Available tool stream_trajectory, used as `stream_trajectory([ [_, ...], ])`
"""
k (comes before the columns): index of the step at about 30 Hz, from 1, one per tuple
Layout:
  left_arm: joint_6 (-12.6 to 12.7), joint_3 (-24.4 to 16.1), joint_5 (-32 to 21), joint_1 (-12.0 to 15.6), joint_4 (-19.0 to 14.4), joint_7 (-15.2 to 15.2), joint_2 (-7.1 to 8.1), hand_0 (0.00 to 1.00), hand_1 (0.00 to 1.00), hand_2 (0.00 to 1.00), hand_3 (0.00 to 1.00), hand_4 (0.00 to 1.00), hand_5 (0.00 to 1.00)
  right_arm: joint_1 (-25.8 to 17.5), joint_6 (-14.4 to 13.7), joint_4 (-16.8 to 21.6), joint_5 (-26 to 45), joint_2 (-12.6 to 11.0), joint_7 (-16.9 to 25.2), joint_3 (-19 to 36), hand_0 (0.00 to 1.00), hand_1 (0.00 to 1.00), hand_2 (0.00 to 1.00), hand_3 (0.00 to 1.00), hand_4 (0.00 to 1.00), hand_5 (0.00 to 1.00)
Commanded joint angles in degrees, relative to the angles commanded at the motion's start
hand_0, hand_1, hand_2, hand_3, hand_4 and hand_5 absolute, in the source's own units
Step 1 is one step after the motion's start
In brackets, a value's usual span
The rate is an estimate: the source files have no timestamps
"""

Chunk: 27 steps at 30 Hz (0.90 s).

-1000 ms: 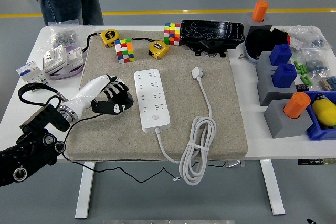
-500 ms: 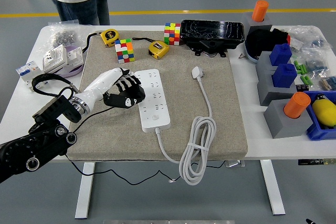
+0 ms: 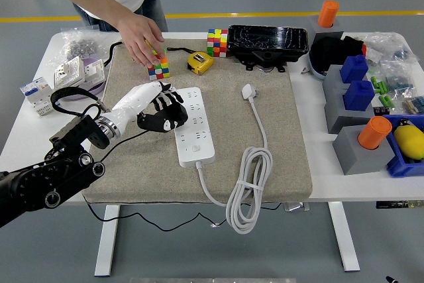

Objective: Put the plug near the board,insert it into the board,press the button,pull the plug out

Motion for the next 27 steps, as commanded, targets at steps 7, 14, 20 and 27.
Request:
stream_trajectory([
  [7,0.4,0.6,-0.3,-0.6,1.5,0.0,-0.91,0.350,0.349,0.413,0.556,0.642,0.002,0.0,0.0,0.0,0.1,0.0,0.0,-0.2,0.680,0.688,0.697,0.603,0.939,0.532],
  [14,0.6,1.6,-0.7,-1.2,3.2,0.0,-1.28,0.351,0.349,0.413,0.555,0.644,0.002,0.2,0.0,0.1,0.0,-0.1,0.0,-0.1,0.680,0.688,0.697,0.602,0.938,0.531],
  [20,0.6,1.9,-0.7,-1.2,4.0,0.0,-1.35,0.357,0.350,0.413,0.554,0.647,0.002,0.1,0.0,0.0,0.1,-0.1,0.0,-0.2,0.680,0.688,0.697,0.602,0.938,0.532],
  [27,0.5,2.8,-1.0,-1.4,4.3,-0.1,-1.13,0.358,0.347,0.411,0.554,0.649,0.002,0.1,0.0,0.1,0.0,-0.1,0.0,-0.2,0.680,0.688,0.697,0.603,0.938,0.532],
])
